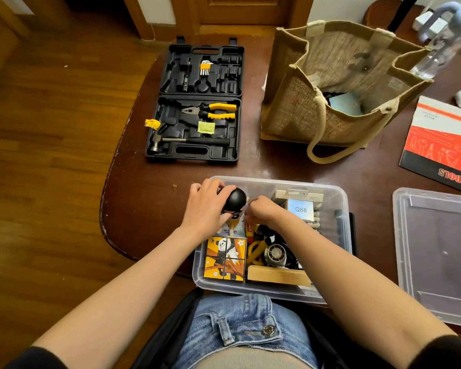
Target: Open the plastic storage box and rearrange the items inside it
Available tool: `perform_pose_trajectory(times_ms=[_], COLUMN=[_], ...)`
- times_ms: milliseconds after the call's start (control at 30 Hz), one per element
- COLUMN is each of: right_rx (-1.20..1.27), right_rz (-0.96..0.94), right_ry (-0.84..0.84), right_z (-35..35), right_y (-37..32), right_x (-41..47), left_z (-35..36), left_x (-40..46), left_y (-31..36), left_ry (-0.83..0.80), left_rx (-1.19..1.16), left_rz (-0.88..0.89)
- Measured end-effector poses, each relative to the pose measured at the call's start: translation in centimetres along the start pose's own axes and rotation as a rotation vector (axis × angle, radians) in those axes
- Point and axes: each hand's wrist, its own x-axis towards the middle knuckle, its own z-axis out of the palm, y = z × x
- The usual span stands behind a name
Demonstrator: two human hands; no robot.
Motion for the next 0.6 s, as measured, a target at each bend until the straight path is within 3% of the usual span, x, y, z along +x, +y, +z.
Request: perform_pose_trajectory(times_ms=[200,367,600], right_rx=[0.260,0.319,0.436], right_rz=[0.095,0.128,0.107], right_ry=[0.052,0.072,-0.065], right_z=[0.6,0.6,0.0], right_y=[-0.1,-0.6,-0.2], right_x=[1.3,1.7,0.8], left_z=[0.4,0.8,1.2], left_x=[-0.8,-1.5,-1.4], left_y=[0.1,0.1,0.1], left_ry=[0.080,0.149,0.101], left_rx=[-0.061,-0.007,-0.090], left_rz=[-0.016,-0.069,-0.171])
